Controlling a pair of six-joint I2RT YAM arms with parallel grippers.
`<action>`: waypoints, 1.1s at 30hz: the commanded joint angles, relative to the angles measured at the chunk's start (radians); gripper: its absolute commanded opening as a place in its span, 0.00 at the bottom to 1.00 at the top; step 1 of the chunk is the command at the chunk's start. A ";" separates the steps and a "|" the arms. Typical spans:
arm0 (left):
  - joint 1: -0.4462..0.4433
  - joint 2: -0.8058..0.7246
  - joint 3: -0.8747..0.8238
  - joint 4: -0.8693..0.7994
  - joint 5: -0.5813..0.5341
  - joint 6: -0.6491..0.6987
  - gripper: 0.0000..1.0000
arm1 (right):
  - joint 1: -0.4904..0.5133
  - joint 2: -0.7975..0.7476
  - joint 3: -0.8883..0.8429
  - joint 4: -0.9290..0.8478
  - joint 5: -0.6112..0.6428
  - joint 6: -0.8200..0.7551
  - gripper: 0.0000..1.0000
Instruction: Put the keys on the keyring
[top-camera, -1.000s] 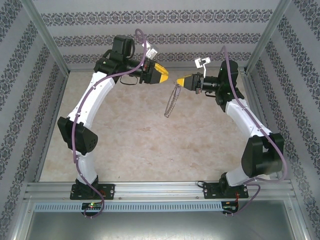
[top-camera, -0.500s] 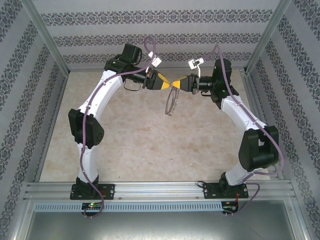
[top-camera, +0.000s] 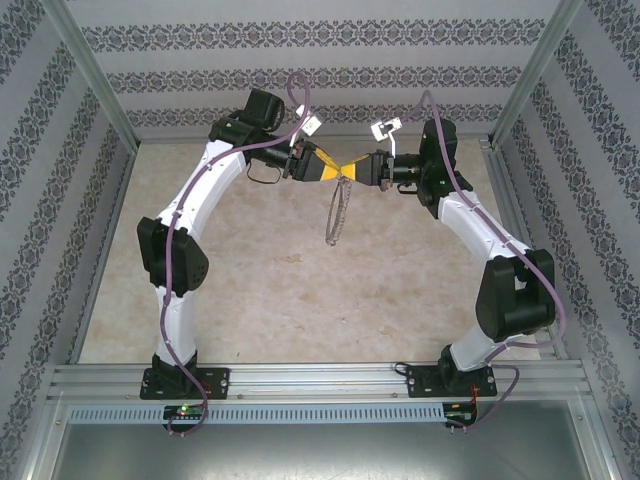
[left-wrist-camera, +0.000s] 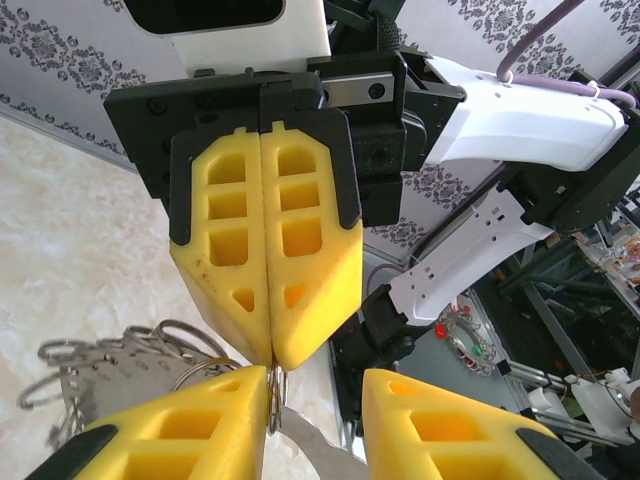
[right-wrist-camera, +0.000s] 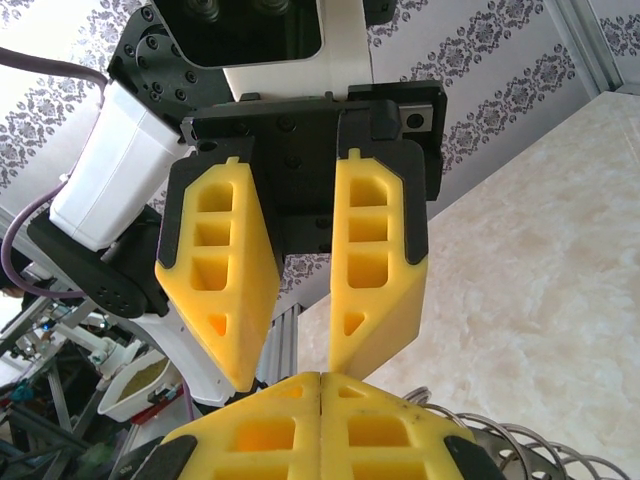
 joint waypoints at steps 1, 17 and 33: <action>-0.006 0.021 0.028 -0.034 0.045 0.038 0.31 | 0.009 0.008 0.022 0.033 -0.010 -0.035 0.00; -0.022 0.040 0.032 0.023 0.038 -0.007 0.03 | 0.015 0.014 0.021 0.038 -0.005 -0.037 0.00; -0.031 -0.029 -0.029 0.294 -0.022 -0.211 0.00 | -0.047 -0.151 -0.164 0.080 0.189 -0.019 0.44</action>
